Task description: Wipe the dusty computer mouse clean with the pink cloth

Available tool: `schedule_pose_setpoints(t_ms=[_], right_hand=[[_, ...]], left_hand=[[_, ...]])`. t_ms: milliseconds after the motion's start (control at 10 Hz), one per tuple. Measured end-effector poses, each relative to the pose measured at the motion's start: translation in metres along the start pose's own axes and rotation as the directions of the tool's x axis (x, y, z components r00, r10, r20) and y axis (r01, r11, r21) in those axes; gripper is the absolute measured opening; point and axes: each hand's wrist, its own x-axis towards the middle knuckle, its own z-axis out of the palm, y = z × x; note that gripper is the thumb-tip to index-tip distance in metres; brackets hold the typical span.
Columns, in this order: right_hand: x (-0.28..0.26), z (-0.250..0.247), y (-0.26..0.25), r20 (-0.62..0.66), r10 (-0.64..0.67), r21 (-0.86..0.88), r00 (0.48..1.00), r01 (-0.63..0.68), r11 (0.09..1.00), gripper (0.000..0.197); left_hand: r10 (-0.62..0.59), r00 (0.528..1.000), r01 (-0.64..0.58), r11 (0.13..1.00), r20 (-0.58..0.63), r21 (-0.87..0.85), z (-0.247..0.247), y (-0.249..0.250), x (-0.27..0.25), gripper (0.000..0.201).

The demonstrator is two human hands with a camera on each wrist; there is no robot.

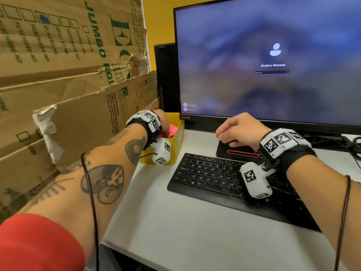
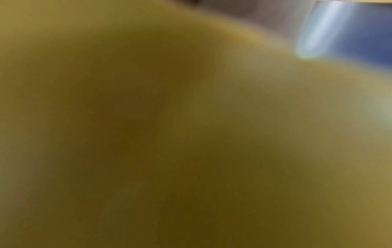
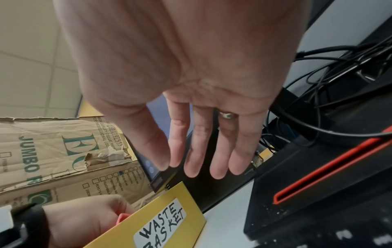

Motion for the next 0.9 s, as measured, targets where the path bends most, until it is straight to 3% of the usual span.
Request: schedule_pose_setpoints(t_ms=[200, 300, 500, 700, 800, 900], right_hand=[[0.001, -0.004, 0.008, 0.031, 0.013, -0.028, 0.999, -0.012, 1.000, 0.009], [0.001, -0.005, 0.012, 0.032, 0.020, -0.025, 0.999, -0.019, 1.000, 0.009], [-0.001, -0.005, 0.011, 0.047, 0.032, -0.029, 0.998, -0.031, 0.999, 0.008], [-0.009, -0.008, 0.007, 0.037, 0.017, -0.024, 0.999, -0.016, 1.000, 0.009], [-0.014, -0.012, 0.006, -0.036, -0.025, -0.020, 0.999, 0.025, 0.999, 0.010], [-0.014, -0.016, 0.011, -0.240, -0.101, -0.089, 0.966, 0.081, 0.993, 0.012]], left_hand=[[0.019, 0.992, -0.021, 1.000, 0.125, 0.018, -0.003, -0.005, 0.000, 0.044], [0.047, 0.986, -0.067, 0.990, 0.162, 0.123, -0.003, -0.008, -0.010, 0.048], [0.021, 0.978, -0.063, 0.979, 0.210, 0.195, -0.005, -0.016, 0.000, 0.033], [0.029, 0.964, -0.088, 0.973, 0.265, 0.213, -0.013, -0.022, -0.004, 0.037], [0.042, 0.957, -0.099, 0.977, 0.286, 0.188, -0.024, -0.019, -0.008, 0.047], [0.063, 0.986, -0.081, 0.990, 0.151, 0.112, -0.034, -0.012, -0.013, 0.063]])
